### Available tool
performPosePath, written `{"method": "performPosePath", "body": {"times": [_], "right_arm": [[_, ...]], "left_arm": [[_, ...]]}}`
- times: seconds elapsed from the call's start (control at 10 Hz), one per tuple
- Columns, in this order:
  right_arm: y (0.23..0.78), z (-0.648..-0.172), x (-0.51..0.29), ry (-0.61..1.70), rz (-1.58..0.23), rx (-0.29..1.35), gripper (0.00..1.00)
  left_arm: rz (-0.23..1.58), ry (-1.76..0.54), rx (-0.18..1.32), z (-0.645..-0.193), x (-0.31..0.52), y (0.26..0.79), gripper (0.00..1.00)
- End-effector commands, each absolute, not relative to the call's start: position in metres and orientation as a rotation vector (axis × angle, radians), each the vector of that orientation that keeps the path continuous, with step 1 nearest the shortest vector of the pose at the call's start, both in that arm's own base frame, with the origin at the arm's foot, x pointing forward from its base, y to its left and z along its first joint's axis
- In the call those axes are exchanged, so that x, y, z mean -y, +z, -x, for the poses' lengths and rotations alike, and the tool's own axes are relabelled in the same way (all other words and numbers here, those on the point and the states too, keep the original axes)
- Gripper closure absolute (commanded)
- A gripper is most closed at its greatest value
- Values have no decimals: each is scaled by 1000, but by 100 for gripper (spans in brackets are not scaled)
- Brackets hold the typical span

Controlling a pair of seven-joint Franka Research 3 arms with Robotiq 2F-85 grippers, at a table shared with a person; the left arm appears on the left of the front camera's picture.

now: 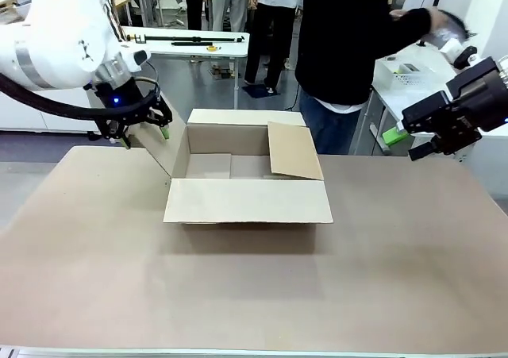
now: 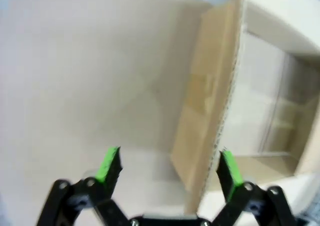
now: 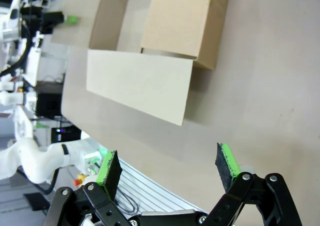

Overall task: Pack the gift set into the box.
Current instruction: Place both hands on the side flaps of the Package Box and spread them outward.

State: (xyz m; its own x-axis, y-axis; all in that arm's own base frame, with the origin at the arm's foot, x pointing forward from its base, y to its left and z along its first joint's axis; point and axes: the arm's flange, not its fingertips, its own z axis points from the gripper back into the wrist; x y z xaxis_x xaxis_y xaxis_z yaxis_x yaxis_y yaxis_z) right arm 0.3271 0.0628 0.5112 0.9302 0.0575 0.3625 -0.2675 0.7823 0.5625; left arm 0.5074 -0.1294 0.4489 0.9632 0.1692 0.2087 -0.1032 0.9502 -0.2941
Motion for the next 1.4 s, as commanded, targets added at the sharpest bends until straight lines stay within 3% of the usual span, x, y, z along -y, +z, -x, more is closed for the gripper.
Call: {"method": "performPosePath", "body": {"times": [0.0, 0.2, 0.3, 0.6, 0.8, 0.9, 1.1, 1.2, 1.3], "right_arm": [[510, -330, -63, 199, -661, 352, 0], [511, -327, -63, 179, -652, 338, 0], [506, -348, -89, 213, -707, 340, 0], [484, -397, -175, 363, -762, 262, 0], [450, -435, -240, 355, -553, 281, 0], [479, -379, -187, 342, -723, 234, 0], [479, -379, -187, 342, -723, 234, 0], [458, -403, -220, 355, -676, 218, 0], [461, -425, -256, 435, -487, 249, 0]], "left_arm": [[570, 121, 145, -495, 80, 450, 0], [648, 214, 121, -493, 50, 446, 0], [548, 139, 202, -505, 94, 455, 0], [548, 139, 202, -505, 94, 455, 0], [548, 139, 202, -505, 94, 455, 0], [548, 139, 202, -505, 94, 455, 0], [548, 139, 202, -505, 94, 455, 0], [548, 139, 202, -505, 94, 455, 0], [548, 139, 202, -505, 94, 455, 0]]}}
